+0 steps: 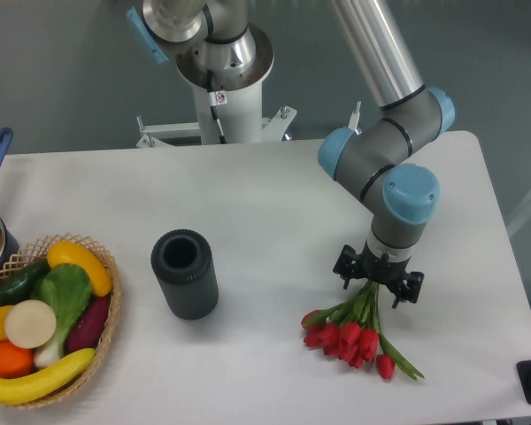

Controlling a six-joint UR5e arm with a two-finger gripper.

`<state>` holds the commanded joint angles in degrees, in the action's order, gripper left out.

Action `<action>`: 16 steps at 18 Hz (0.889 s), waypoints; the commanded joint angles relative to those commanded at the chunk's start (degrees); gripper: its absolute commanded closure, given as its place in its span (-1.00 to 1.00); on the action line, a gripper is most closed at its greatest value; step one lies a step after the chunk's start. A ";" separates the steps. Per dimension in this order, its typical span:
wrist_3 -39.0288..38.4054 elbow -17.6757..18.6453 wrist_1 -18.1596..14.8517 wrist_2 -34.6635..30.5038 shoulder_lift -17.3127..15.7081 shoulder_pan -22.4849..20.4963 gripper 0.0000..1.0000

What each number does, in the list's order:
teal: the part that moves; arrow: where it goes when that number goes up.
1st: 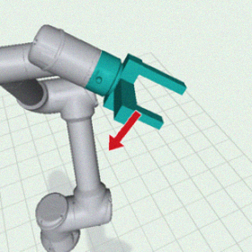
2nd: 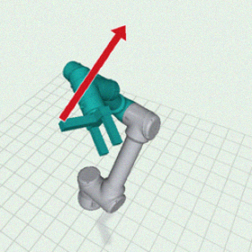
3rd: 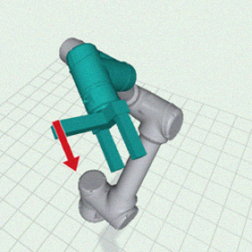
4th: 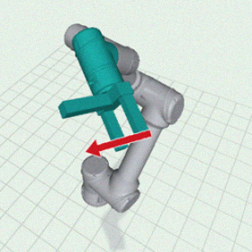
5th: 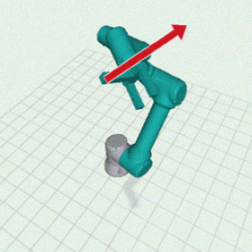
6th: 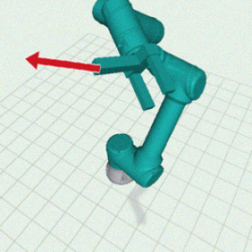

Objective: Pick up the flowers from the table
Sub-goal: 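Close the gripper around the green tulip stems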

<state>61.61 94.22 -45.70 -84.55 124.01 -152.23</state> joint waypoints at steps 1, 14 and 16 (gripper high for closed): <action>-0.52 0.09 0.09 0.09 0.00 0.17 -1.00; -0.79 0.18 0.18 0.26 -0.17 0.70 -0.15; -1.40 0.18 0.18 0.44 -0.35 0.62 0.07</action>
<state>60.21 94.39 -45.53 -84.11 123.66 -151.61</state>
